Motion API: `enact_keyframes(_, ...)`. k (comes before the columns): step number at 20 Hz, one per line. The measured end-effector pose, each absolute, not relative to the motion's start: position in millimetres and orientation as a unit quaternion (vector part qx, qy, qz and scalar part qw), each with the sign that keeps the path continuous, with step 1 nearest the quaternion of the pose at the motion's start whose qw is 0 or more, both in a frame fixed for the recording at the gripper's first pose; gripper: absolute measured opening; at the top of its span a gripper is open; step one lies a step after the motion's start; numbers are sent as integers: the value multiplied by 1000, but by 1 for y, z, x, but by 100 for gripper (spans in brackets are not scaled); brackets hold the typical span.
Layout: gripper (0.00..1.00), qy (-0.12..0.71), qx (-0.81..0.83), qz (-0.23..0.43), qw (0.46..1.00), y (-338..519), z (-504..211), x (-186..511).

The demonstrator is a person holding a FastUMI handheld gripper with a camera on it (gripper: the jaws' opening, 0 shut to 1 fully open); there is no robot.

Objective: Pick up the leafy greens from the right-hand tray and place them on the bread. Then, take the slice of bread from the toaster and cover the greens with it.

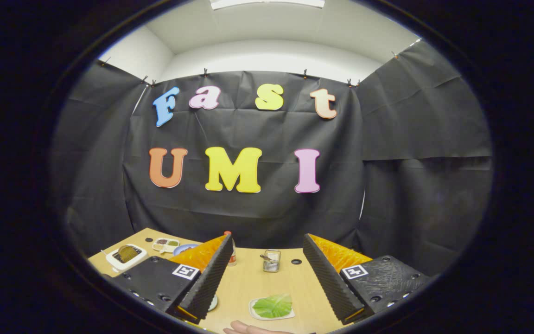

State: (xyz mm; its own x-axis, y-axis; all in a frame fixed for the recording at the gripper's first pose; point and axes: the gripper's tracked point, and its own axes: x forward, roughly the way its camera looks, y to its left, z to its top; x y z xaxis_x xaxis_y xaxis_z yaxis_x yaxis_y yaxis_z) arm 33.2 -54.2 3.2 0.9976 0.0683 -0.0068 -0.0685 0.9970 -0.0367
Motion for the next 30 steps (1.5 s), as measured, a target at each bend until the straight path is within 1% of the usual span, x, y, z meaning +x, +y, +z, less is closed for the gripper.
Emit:
enact_keyframes(12,96,6,-28,55,998,-106,-17,72)
enact_keyframes(18,96,39,-25,45,998,-117,-51,107)
enact_keyframes(23,96,91,-25,57,994,-121,-112,148)
enact_keyframes(30,96,232,-13,81,969,-131,-251,200)
